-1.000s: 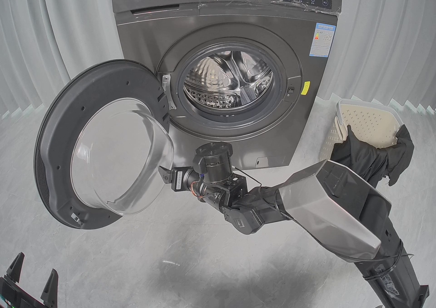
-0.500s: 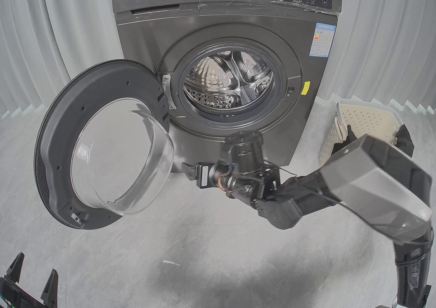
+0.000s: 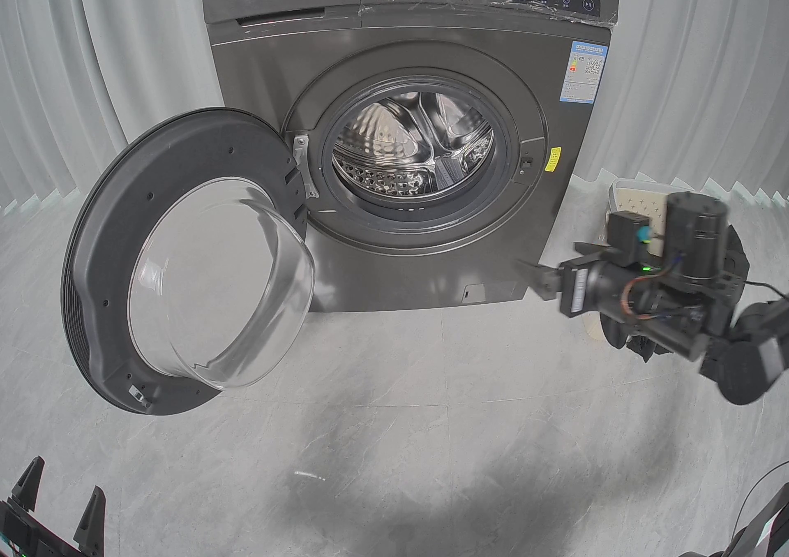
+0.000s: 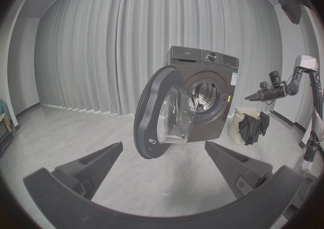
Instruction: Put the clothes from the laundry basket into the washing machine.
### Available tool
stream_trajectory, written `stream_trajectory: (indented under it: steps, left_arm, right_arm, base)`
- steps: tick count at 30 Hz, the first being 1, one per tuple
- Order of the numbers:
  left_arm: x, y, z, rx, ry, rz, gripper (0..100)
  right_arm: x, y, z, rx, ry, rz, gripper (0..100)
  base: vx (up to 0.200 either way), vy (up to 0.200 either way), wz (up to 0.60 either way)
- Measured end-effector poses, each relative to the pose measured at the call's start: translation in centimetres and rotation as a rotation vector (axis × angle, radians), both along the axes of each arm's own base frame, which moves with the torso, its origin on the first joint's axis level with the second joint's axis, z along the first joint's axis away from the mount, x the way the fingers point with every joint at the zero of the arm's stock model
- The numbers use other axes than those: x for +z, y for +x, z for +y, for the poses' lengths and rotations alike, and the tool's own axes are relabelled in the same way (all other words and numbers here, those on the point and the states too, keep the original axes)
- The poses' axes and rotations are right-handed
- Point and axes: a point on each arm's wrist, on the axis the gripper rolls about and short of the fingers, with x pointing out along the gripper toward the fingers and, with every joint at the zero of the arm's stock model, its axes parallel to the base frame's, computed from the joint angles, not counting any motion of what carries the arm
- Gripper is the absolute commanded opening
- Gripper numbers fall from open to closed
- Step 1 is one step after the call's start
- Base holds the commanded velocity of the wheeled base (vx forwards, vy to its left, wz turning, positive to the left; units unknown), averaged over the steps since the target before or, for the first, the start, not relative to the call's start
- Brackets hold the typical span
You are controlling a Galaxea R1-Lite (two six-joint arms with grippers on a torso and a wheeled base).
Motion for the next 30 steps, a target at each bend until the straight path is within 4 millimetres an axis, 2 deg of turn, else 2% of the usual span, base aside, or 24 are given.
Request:
stream_trajectory:
  steps: [6, 10, 16, 20, 26, 30]
  left_arm:
    - [0.0, 0.0, 0.0, 0.000, -0.001, 0.000, 100]
    - [0.0, 0.0, 0.0, 0.000, -0.001, 0.000, 100]
    - [0.0, 0.0, 0.0, 0.000, -0.001, 0.000, 100]
    - [0.0, 0.0, 0.0, 0.000, -0.002, 0.000, 100]
    - [0.0, 0.0, 0.0, 0.000, -0.002, 0.000, 100]
    - [0.0, 0.0, 0.0, 0.000, -0.002, 0.000, 100]
  right_arm:
    - [2.3, -5.5, -6.4, -0.100, -0.027, -0.119, 100]
    - [2.5, -9.5, -9.2, -0.151, -0.037, -0.181, 100]
    - [0.5, -14.8, -11.6, -0.197, -0.059, -0.210, 100]
    - [-2.1, -18.1, -12.7, -0.222, -0.069, -0.172, 100]
    - [-5.0, -21.9, -13.7, -0.251, -0.092, -0.074, 100]
    - [-6.2, -24.2, -14.3, -0.280, -0.085, -0.067, 100]
  base:
    - [0.000, 0.000, 0.00]
    - [0.000, 0.000, 0.00]
    - [0.000, 0.000, 0.00]
    - [0.000, 0.000, 0.00]
    - [0.000, 0.000, 0.00]
    - [0.000, 0.000, 0.00]
